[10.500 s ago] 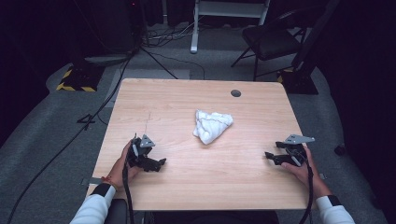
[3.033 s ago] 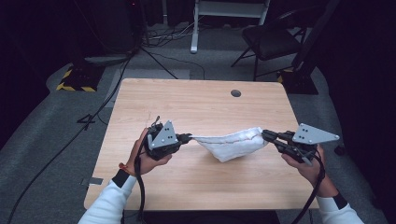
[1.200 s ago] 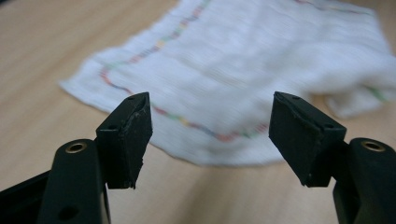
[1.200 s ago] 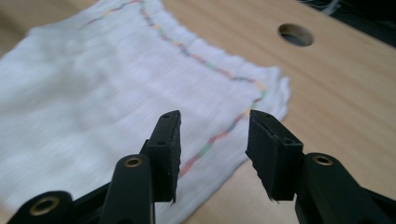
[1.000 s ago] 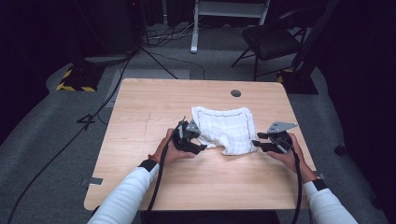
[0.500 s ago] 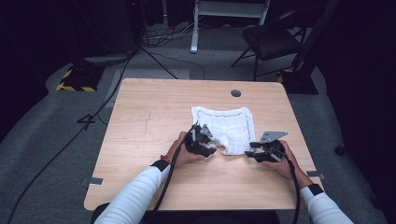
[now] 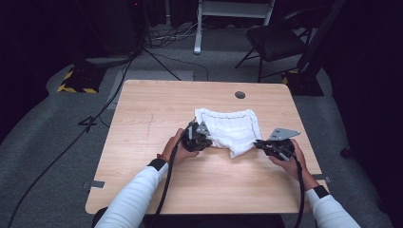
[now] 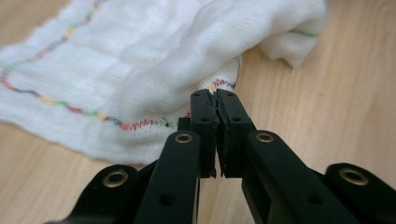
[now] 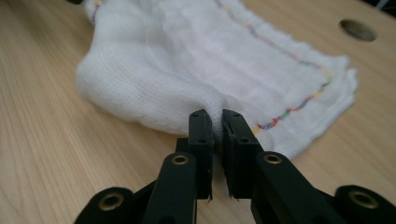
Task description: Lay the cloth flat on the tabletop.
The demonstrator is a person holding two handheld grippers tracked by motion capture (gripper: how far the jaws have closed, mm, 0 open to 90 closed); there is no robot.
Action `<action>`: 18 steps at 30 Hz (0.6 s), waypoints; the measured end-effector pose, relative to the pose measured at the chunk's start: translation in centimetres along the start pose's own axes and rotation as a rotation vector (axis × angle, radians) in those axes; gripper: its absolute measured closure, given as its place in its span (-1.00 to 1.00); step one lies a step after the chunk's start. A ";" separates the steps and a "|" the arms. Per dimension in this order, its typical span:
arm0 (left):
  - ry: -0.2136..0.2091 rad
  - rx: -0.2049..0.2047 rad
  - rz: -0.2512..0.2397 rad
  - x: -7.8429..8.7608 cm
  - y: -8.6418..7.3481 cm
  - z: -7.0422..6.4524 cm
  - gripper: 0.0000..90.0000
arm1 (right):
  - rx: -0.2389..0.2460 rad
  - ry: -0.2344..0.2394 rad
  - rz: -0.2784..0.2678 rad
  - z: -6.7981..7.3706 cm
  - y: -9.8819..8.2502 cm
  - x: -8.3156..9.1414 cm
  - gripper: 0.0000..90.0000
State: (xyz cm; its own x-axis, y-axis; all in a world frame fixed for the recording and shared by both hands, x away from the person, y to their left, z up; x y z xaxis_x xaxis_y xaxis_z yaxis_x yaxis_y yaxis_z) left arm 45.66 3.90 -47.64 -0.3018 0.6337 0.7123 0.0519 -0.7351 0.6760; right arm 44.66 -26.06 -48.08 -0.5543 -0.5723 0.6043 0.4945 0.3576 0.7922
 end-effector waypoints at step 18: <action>0.177 0.244 0.062 0.2 -3.1 7.6 0.72 | -0.075 -0.252 0.028 -3.1 6.3 -7.3 0.63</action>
State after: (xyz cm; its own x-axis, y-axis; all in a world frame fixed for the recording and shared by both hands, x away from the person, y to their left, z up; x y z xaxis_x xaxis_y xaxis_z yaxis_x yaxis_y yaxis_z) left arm 52.67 8.16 -48.19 -0.4510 0.5219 0.7240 0.2962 -0.6777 0.6730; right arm 53.95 -21.93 -47.74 -0.6845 -0.3580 0.6351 0.5549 0.3092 0.7723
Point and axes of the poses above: each handheld gripper's, and its own axes: x roughly backward along the jaws, y roughly out of its top, z roughly to its left, the point moved 4 cm from there along -x, roughly forward along the jaws, and after that the axes turned 15 degrees about -x, right-handed, at the moved point
